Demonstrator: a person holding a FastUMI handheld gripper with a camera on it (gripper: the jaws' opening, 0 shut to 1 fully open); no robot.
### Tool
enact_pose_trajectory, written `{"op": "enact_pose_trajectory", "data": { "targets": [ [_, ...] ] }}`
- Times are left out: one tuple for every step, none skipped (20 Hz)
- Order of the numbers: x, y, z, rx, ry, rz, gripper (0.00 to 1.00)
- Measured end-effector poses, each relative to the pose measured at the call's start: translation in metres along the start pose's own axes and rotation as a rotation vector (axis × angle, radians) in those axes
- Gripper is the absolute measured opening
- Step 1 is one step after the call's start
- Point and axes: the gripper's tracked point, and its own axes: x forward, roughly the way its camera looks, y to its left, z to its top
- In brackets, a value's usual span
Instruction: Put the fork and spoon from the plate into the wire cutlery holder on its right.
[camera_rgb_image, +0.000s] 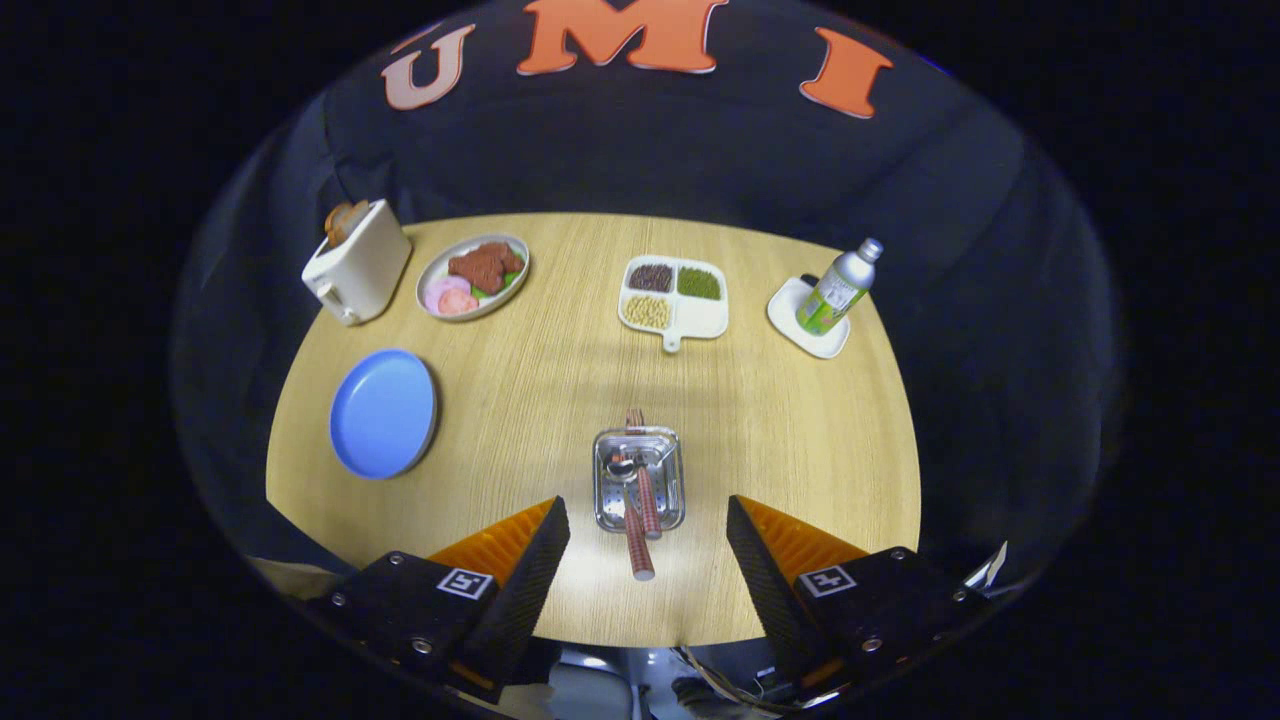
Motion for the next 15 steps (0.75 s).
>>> {"op": "enact_pose_trajectory", "data": {
  "targets": [
    [-0.006, 0.001, 0.010, 0.030, -0.055, -0.001, 0.98],
    [-0.014, 0.002, 0.019, 0.060, -0.112, 0.007, 0.99],
    [-0.021, 0.003, 0.028, 0.092, -0.169, 0.007, 0.99],
    [-0.029, 0.001, 0.038, 0.121, -0.228, 0.007, 0.98],
    [-0.037, -0.002, 0.047, 0.144, -0.284, 0.001, 0.98],
    [-0.046, -0.004, 0.055, 0.162, -0.341, -0.004, 0.98],
    [-0.061, -0.010, 0.060, 0.173, -0.400, -0.015, 0.98],
    [-0.070, -0.016, 0.066, 0.182, -0.456, -0.034, 0.98],
    [-0.080, -0.023, 0.072, 0.187, -0.508, -0.056, 0.98],
    [-0.089, -0.028, 0.076, 0.189, -0.556, -0.075, 0.98],
    [-0.098, -0.033, 0.081, 0.192, -0.604, -0.092, 0.98],
    [-0.106, -0.038, 0.085, 0.201, -0.648, -0.107, 0.98],
    [-0.115, -0.043, 0.089, 0.216, -0.687, -0.115, 0.98],
    [-0.123, -0.046, 0.091, 0.235, -0.721, -0.115, 0.98],
    [-0.129, -0.047, 0.093, 0.254, -0.750, -0.107, 0.98]
  ]
}}
